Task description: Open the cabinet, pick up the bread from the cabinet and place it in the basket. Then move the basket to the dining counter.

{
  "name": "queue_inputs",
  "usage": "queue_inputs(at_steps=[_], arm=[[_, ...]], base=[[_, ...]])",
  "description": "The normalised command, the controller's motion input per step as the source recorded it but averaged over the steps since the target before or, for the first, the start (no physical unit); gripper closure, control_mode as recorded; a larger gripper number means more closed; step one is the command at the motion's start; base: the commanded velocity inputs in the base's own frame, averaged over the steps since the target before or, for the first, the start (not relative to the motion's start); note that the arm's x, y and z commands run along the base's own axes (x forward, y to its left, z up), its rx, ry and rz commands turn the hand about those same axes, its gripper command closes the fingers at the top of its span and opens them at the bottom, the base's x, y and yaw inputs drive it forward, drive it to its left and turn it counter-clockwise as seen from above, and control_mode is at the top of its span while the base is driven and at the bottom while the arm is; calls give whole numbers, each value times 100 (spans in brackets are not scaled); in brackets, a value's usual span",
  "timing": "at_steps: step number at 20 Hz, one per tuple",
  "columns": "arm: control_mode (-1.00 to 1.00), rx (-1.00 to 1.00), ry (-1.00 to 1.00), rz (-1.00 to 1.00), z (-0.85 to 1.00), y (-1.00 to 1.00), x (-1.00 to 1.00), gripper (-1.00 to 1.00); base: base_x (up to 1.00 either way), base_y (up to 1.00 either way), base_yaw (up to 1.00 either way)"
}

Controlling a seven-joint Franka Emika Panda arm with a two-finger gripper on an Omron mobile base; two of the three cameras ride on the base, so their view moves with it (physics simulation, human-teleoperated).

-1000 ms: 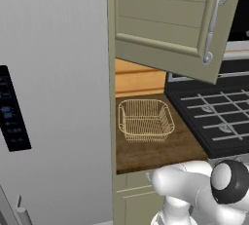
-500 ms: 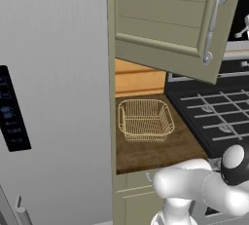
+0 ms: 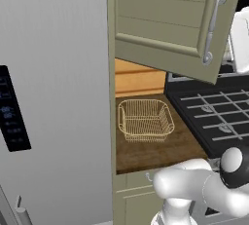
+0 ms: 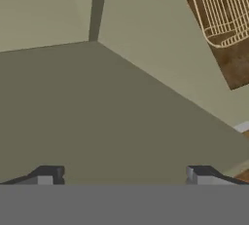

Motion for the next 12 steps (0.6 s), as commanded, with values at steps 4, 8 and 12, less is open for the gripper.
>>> queue_inputs(at_steps=[4, 8, 12], arm=[[-100, 0, -2, 0, 1, 50, 1, -100], [-100, 3, -1, 6, 0, 76, -65, -100], [-100, 13, 1, 15, 5, 100, -81, -100]], base=[[0, 0, 0], [0, 0, 0], [0, 0, 0]])
